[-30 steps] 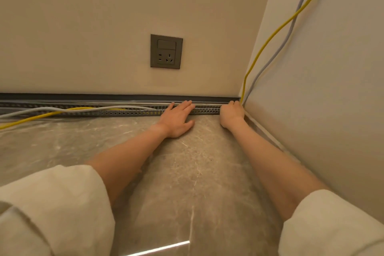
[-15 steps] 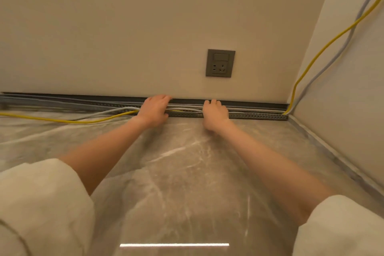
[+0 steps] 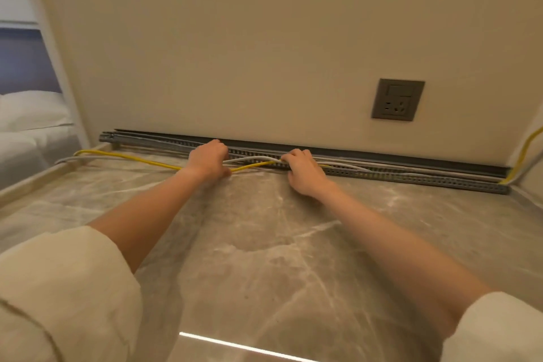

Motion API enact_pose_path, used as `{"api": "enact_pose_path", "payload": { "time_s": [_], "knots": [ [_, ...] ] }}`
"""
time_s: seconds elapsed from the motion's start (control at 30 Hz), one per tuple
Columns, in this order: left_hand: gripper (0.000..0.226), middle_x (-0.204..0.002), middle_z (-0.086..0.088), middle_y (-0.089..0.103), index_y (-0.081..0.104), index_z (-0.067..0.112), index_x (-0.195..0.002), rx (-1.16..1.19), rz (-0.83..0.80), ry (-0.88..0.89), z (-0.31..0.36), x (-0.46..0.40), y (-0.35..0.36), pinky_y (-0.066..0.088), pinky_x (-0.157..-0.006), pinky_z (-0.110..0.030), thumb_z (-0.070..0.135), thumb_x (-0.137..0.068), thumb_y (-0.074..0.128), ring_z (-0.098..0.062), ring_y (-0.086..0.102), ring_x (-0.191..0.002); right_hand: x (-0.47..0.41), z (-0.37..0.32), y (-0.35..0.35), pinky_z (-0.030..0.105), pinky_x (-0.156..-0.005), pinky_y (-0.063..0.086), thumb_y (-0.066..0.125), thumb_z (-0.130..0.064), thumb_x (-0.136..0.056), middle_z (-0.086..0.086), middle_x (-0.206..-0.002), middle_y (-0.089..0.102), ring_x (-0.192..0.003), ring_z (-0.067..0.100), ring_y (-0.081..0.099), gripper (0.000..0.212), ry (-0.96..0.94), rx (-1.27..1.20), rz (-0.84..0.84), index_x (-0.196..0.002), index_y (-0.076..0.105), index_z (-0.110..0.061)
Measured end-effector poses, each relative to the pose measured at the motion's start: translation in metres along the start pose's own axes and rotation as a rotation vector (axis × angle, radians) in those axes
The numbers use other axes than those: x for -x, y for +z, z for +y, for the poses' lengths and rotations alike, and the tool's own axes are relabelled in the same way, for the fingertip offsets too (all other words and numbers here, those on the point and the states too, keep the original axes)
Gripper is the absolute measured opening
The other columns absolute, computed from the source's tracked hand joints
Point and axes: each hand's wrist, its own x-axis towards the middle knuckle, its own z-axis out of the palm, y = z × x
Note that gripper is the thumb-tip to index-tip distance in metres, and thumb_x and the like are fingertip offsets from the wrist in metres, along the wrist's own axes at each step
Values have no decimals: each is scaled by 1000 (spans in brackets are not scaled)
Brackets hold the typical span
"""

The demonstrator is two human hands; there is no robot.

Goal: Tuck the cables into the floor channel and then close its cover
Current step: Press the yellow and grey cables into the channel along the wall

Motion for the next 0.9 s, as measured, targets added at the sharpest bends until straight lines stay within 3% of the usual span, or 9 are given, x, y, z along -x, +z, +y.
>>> {"api": "enact_pose_path", "payload": {
  "time_s": [0.1, 0.2, 0.33, 0.4, 0.53, 0.6, 0.7, 0.8, 0.9],
  "knots": [
    [36, -110, -11, 67, 63, 9, -105, 42, -76, -35, -12, 1, -3, 51, -83, -38, 34, -80, 71, -29, 64, -98, -12, -4, 10, 42, -95, 44, 49, -13, -96, 11, -119, 57, -117, 30, 43, 32, 54, -88, 98, -126, 60, -11],
    [22, -102, -16, 70, 66, 3, -99, 83, -223, -40, -21, -3, -9, 53, -61, -29, 21, -85, 68, -30, 69, -74, -20, 2, 14, 38, -89, 44, 57, -19, -93, 11, -107, 66, -109, 30, 48, 26, 124, -219, 150, -113, 70, -11],
    [19, -107, -15, 65, 61, 4, -105, -58, -291, -17, -35, -5, -15, 47, -48, -25, 16, -90, 60, -16, 59, -52, -23, 10, 17, 30, -82, 43, 68, -17, -85, 15, -97, 72, -97, 30, 60, 22, 157, -412, 213, -102, 75, -6],
    [20, -108, -14, 65, 60, 5, -106, -111, -296, -12, -39, -6, -14, 50, -53, -27, 18, -91, 58, -16, 60, -54, -24, 11, 17, 22, -74, 38, 69, -17, -85, 14, -95, 74, -93, 25, 63, 21, 183, -467, 215, -99, 76, -4],
    [28, -119, -16, 57, 54, 4, -114, -237, -151, 45, -41, -7, -3, 49, -84, -43, 21, -92, 53, -34, 61, -103, -30, 16, 11, 26, -73, 43, 68, -21, -85, 13, -95, 75, -84, 17, 63, 21, 238, -594, 136, -98, 76, -5],
    [34, -124, -16, 54, 49, 5, -121, -216, -124, 39, -44, -10, 5, 48, -89, -46, 23, -93, 54, -36, 57, -111, -31, 19, 10, 25, -75, 43, 69, -20, -85, 13, -98, 75, -84, 13, 61, 22, 259, -637, 124, -100, 75, -5],
    [30, -120, -14, 59, 55, 7, -117, -135, -208, -19, -49, -17, 6, 50, -92, -43, 24, -92, 55, -31, 59, -105, -30, 20, 12, 22, -76, 41, 70, -18, -84, 14, -100, 74, -86, 11, 61, 23, 270, -658, 130, -102, 74, -4],
    [19, -105, -14, 59, 54, 5, -107, -68, -334, -42, -52, -21, -5, 54, -67, -37, 17, -92, 55, -25, 60, -72, -31, 20, 11, 23, -76, 42, 71, -17, -83, 14, -99, 74, -86, 11, 61, 23, 263, -641, 109, -102, 74, -5],
    [7, -91, -13, 58, 50, 5, -97, -185, -425, -12, -48, -20, -14, 54, -56, -35, 8, -92, 46, -27, 60, -62, -31, 19, 10, 24, -75, 42, 72, -17, -82, 13, -99, 74, -84, 11, 60, 23, 256, -633, 88, -102, 74, -5]
  ]
}}
